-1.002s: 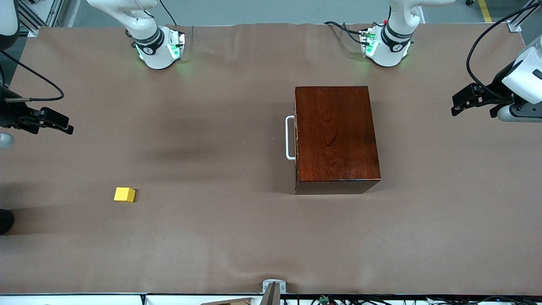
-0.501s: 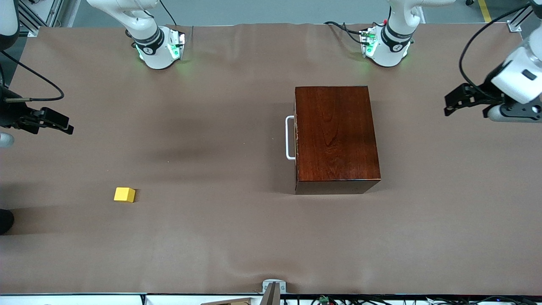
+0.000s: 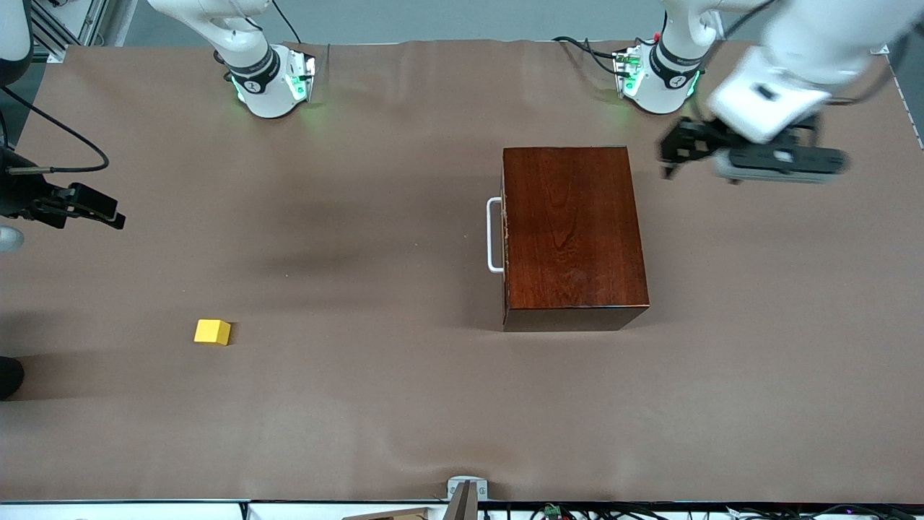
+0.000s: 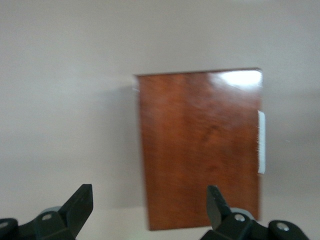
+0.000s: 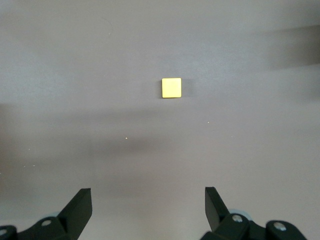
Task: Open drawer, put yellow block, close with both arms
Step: 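Lower the left gripper to the white drawer handle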
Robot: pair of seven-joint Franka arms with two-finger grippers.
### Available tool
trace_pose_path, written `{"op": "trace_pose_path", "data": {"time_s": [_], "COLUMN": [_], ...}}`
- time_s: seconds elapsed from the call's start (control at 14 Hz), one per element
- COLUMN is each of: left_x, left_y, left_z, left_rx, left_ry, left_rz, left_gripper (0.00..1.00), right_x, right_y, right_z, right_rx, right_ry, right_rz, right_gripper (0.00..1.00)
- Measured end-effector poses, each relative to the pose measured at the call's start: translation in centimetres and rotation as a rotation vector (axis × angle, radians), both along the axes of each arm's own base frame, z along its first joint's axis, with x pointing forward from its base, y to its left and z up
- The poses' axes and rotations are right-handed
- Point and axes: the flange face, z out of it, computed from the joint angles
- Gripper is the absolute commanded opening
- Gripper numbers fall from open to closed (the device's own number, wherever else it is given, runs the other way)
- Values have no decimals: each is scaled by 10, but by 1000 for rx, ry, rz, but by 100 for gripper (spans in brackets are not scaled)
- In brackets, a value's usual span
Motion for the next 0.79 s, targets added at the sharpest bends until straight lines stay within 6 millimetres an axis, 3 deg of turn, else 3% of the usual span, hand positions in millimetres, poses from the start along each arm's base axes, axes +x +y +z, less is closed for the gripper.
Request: {"op": "trace_pose_path", "data": {"time_s": [0.21, 0.5, 0.79], "left_x": [-22, -34, -88], "left_y": [-95, -189, -290], "left_z": [-26, -70, -129], "left_rx": [-29, -67, 21], "left_ry": [60, 88, 21], "left_rz": [63, 144, 87], "left_gripper": [100, 100, 100], "right_x": [0, 0, 1], "right_y": [0, -1, -1], "right_z": [0, 0, -1], "right_rx": [-1, -3, -4], "right_ry": [0, -1, 1], "right_rz": [-1, -2, -2], "right_gripper": [100, 100, 100]}}
